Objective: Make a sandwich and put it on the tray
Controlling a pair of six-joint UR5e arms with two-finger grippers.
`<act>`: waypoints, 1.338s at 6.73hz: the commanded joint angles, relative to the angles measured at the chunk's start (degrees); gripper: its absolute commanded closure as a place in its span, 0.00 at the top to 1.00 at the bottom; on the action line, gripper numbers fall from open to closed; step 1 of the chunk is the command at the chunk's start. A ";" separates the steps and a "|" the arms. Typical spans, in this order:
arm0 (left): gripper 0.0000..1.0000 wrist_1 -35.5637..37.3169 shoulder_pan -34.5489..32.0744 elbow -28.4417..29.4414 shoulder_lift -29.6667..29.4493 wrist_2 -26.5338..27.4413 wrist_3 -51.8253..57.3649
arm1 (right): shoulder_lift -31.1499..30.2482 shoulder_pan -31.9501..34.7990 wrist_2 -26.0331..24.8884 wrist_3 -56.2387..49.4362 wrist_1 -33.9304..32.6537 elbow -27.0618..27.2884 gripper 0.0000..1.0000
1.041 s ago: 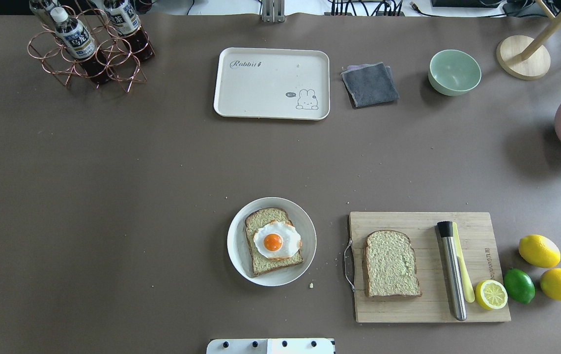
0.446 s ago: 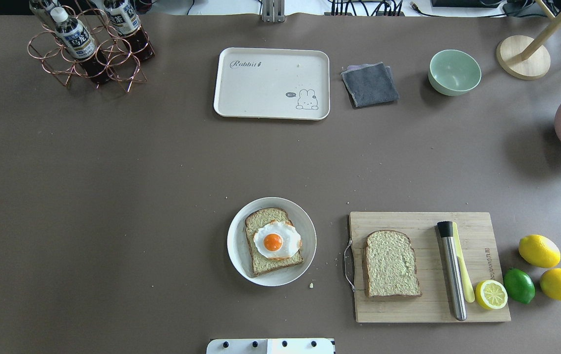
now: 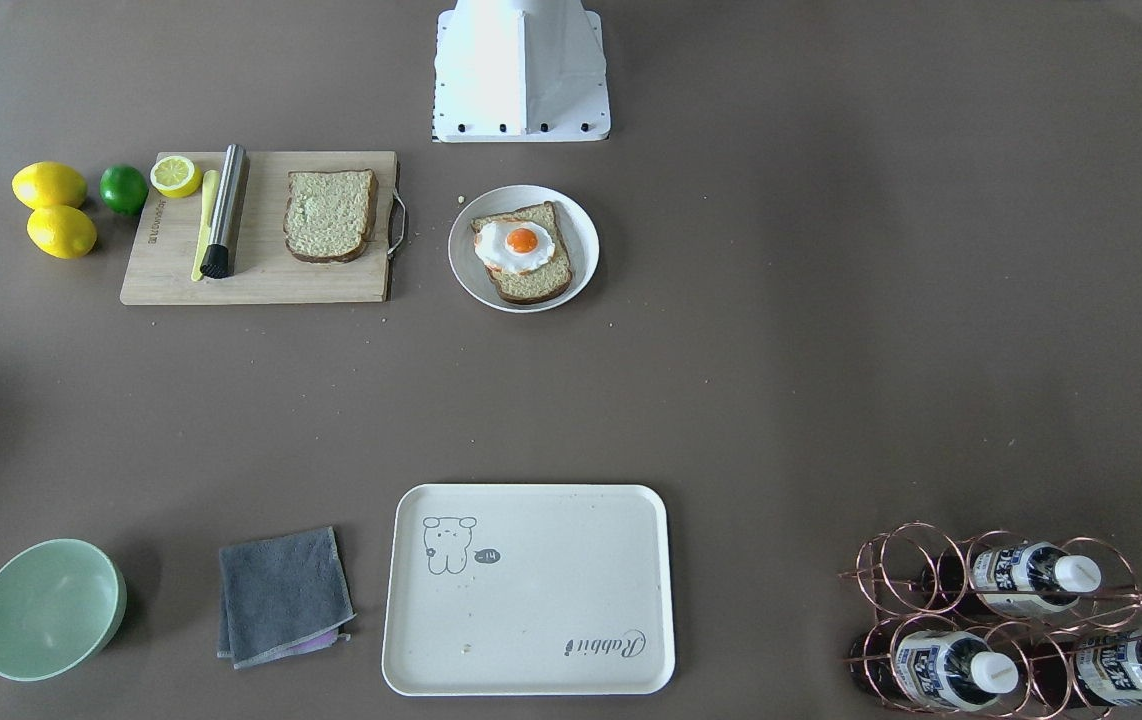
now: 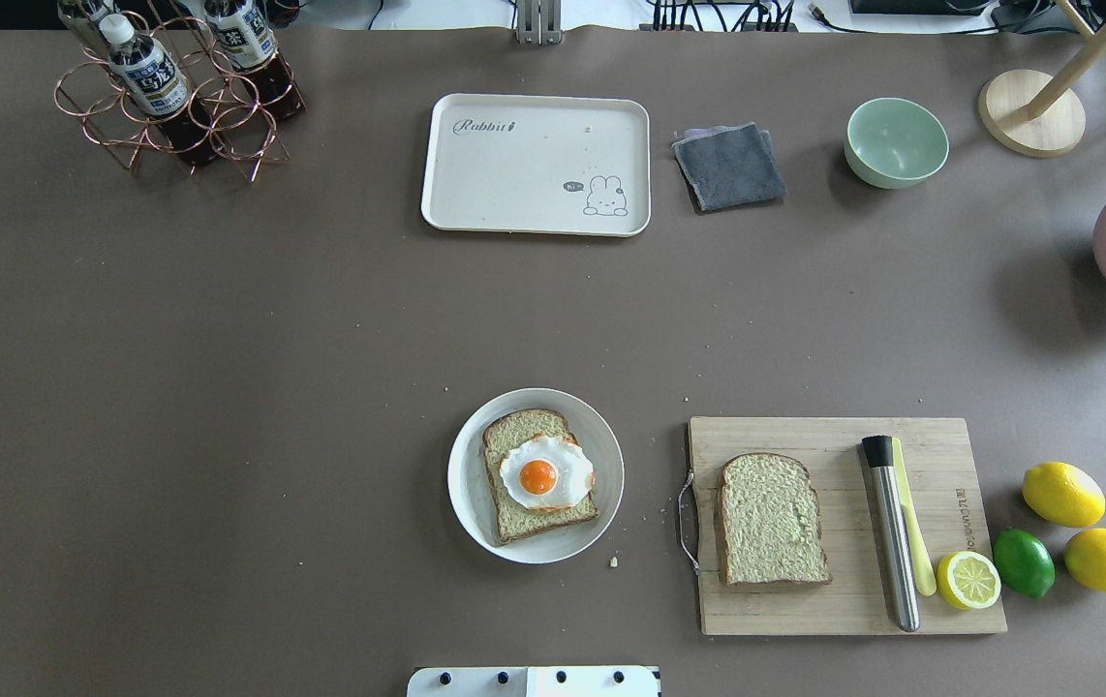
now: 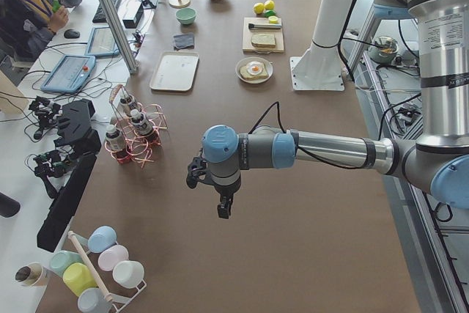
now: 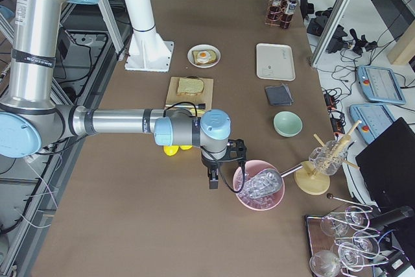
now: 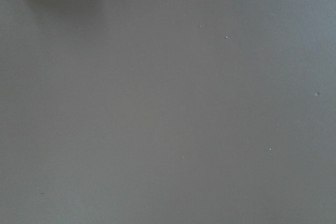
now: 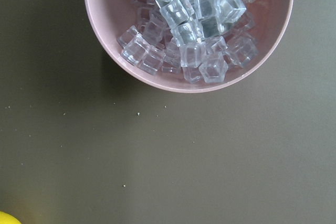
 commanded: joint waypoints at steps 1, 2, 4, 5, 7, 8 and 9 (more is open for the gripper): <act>0.97 0.00 0.00 0.00 -0.01 0.00 0.02 | -0.09 -0.02 0.12 -0.15 0.09 0.07 1.00; 0.97 0.00 0.00 0.00 -0.01 0.00 0.02 | -0.09 -0.02 0.12 -0.24 0.09 0.07 1.00; 0.97 0.00 0.00 0.00 0.17 0.09 0.20 | -0.09 -0.02 0.30 -0.24 0.18 0.07 1.00; 0.97 0.00 0.00 -0.09 0.26 0.09 0.29 | -0.09 -0.02 0.30 -0.24 0.18 0.16 1.00; 0.97 -3.41 0.00 -0.09 1.39 0.00 0.38 | -0.01 -0.63 0.73 0.11 0.18 0.69 1.00; 0.98 -3.43 0.00 -0.18 1.40 -0.09 0.38 | 0.43 -1.77 1.61 1.68 0.35 1.12 1.00; 0.98 -3.52 0.00 -0.18 1.40 -0.61 0.38 | 0.43 -3.70 2.40 5.61 0.53 2.87 1.00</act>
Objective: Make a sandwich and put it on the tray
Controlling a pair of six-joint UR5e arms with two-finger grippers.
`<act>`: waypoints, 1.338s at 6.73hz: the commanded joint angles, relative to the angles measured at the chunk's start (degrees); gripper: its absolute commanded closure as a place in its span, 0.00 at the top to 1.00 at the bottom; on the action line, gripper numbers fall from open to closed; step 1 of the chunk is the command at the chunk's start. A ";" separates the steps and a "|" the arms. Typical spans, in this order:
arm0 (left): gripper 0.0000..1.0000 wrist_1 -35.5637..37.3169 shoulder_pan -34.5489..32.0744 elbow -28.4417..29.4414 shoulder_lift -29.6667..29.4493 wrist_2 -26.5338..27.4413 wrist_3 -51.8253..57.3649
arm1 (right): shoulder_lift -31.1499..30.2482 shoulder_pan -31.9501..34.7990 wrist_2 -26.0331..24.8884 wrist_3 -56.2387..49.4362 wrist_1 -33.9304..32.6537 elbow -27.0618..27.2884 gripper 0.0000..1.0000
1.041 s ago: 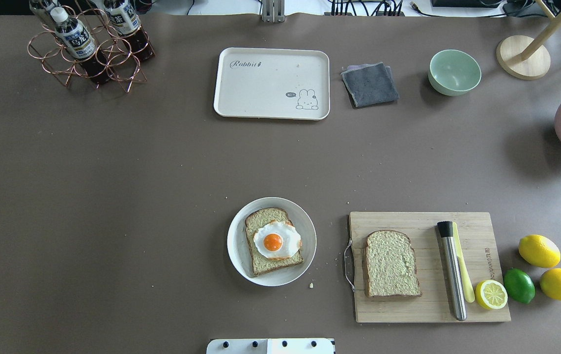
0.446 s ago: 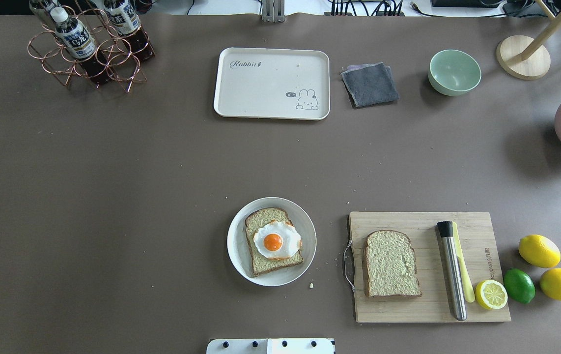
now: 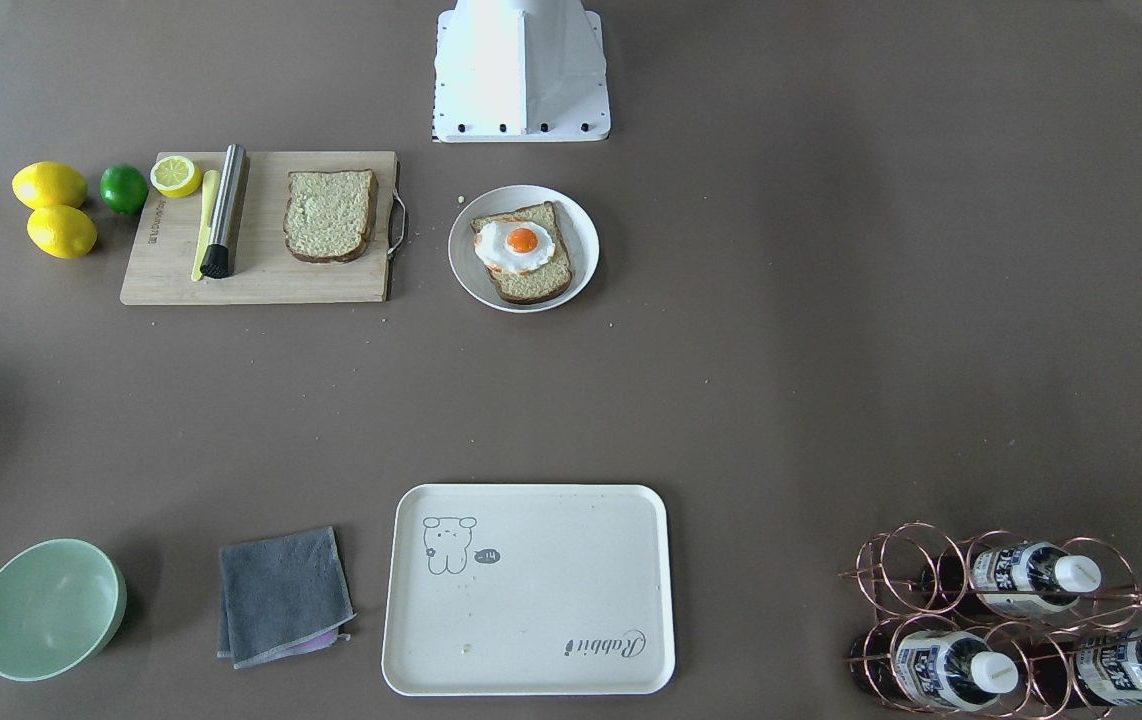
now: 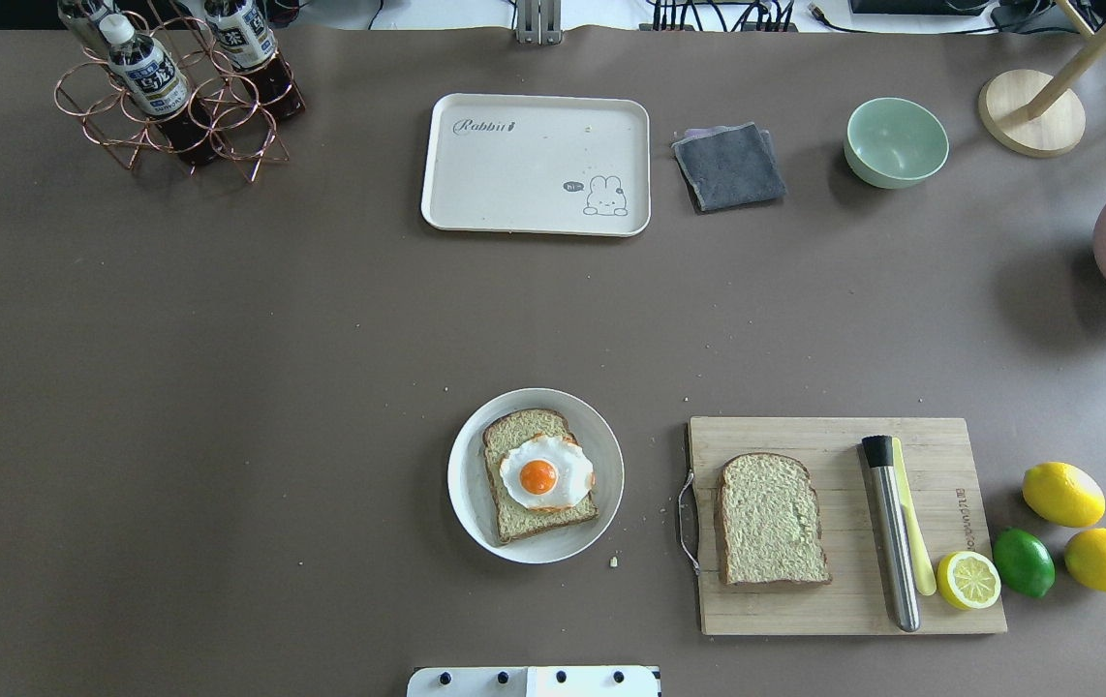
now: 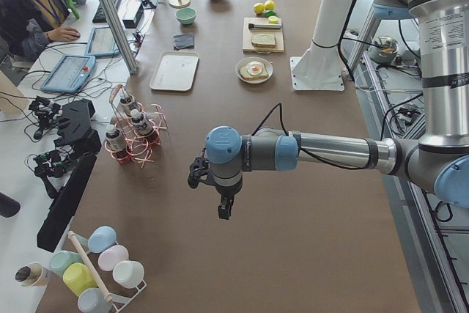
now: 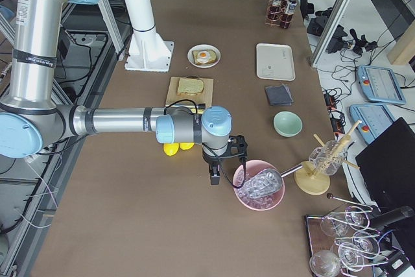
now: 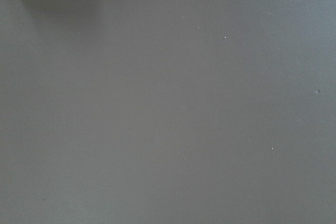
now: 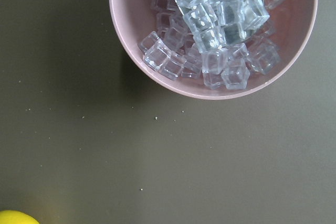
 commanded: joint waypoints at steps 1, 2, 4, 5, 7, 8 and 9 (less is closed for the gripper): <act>0.98 -0.30 0.00 0.05 0.17 -0.43 0.00 | 0.07 -4.76 1.10 10.41 0.19 5.00 1.00; 0.98 -0.56 0.00 0.05 0.87 -0.52 0.00 | 0.15 -9.84 1.71 20.31 0.36 9.30 1.00; 0.98 -0.57 0.00 0.05 0.97 -0.43 -0.08 | 0.15 -17.93 1.71 37.72 5.51 14.34 1.00; 0.98 -0.57 0.00 0.14 0.97 -0.43 -0.34 | 0.15 -23.19 1.54 48.51 12.86 14.44 1.00; 0.98 -0.57 0.00 0.14 0.97 -0.43 -0.44 | 0.06 -36.54 -3.08 70.85 28.25 14.44 1.00; 0.98 -0.57 0.00 0.05 0.88 -0.35 -0.52 | 0.41 -43.31 -8.43 76.42 31.36 14.44 0.97; 0.98 -0.65 0.00 0.14 0.88 -0.35 -0.52 | 2.33 -46.94 -10.14 80.05 32.52 14.44 0.94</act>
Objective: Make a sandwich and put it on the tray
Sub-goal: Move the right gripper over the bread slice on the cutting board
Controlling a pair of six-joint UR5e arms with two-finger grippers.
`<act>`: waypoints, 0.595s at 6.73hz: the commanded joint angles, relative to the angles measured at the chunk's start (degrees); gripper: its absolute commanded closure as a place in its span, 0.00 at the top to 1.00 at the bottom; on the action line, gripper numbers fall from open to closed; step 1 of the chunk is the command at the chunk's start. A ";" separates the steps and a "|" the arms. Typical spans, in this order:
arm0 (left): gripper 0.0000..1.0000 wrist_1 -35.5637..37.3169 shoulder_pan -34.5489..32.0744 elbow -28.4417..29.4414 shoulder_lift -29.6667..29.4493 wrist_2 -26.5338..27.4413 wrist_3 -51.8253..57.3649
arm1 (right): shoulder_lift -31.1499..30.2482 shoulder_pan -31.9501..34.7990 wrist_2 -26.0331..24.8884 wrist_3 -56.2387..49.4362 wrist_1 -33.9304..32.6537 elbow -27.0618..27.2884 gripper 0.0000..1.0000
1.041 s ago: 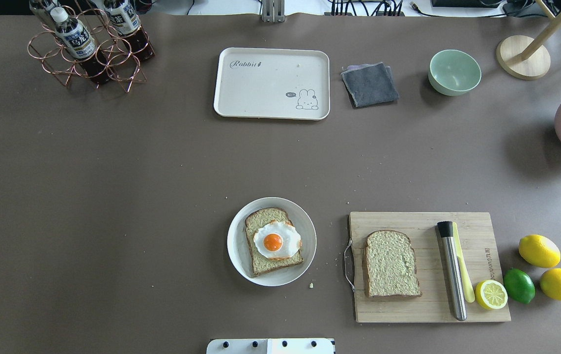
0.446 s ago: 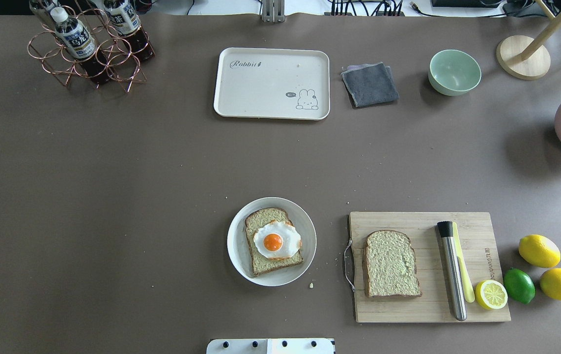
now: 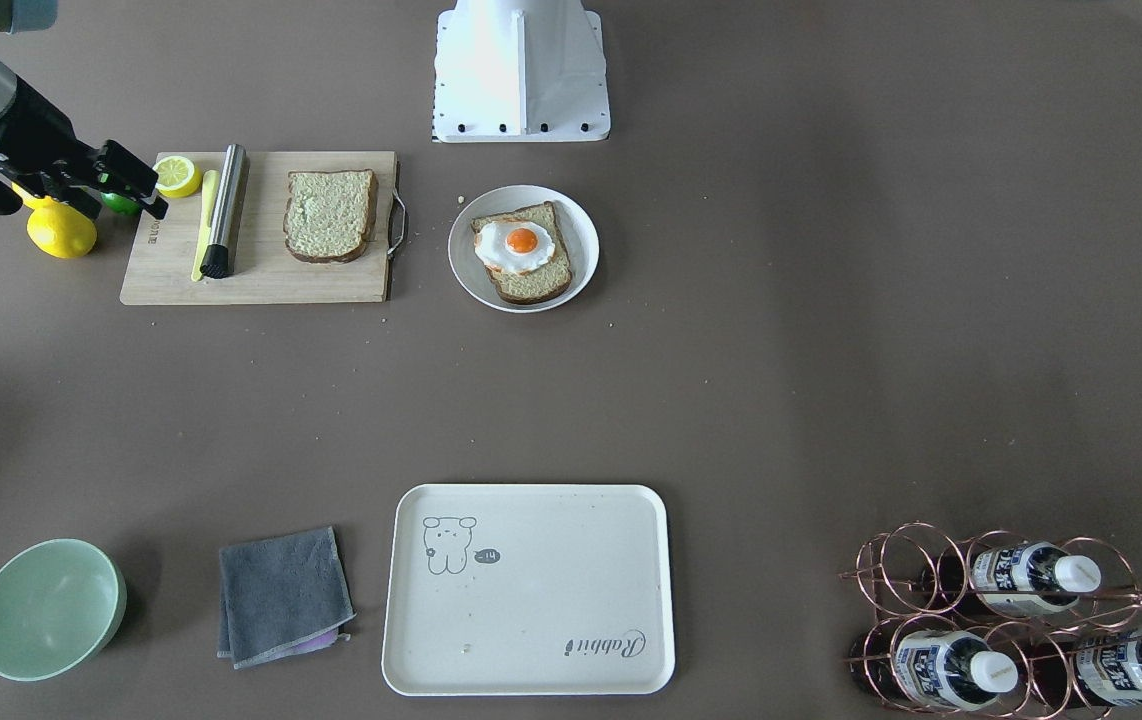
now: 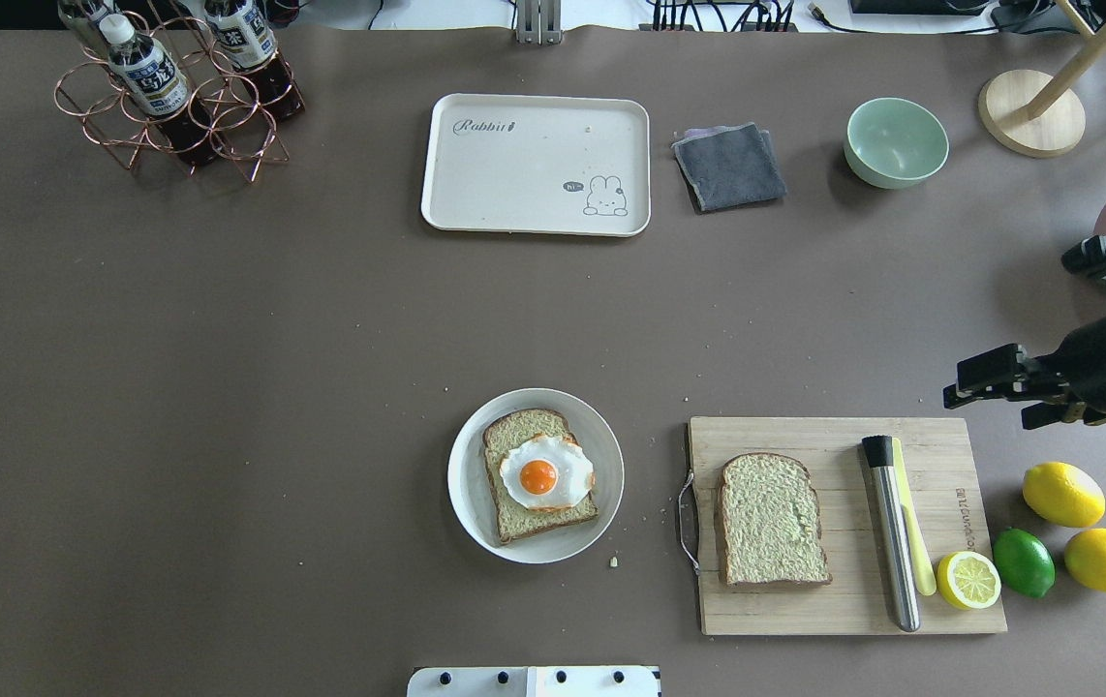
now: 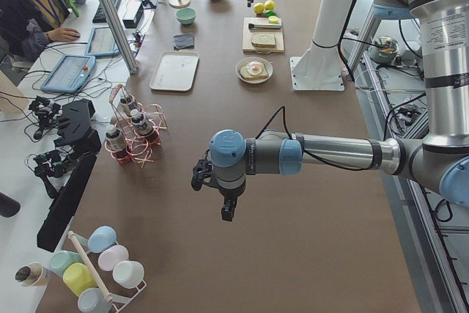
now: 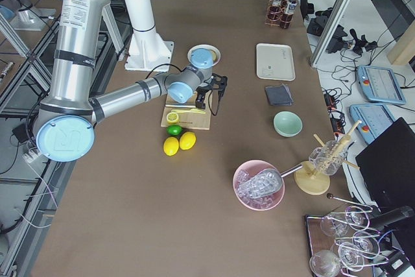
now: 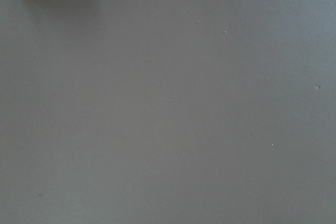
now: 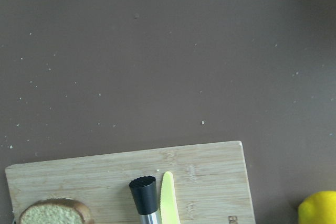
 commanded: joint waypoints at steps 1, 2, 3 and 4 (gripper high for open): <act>0.98 -0.24 0.00 0.13 -0.03 0.03 -0.03 | 2.32 -8.36 -6.20 7.19 2.71 0.01 0.92; 0.98 -0.24 0.00 0.31 -0.03 0.03 -0.03 | 3.55 -11.09 -8.05 9.12 2.62 -0.07 0.90; 0.98 -0.24 0.00 0.31 -0.03 0.03 -0.03 | 3.82 -13.03 -9.73 9.23 2.62 -0.25 0.90; 0.98 -0.24 0.00 0.48 -0.03 0.03 -0.03 | 3.83 -14.44 -10.35 9.23 2.62 -0.51 0.86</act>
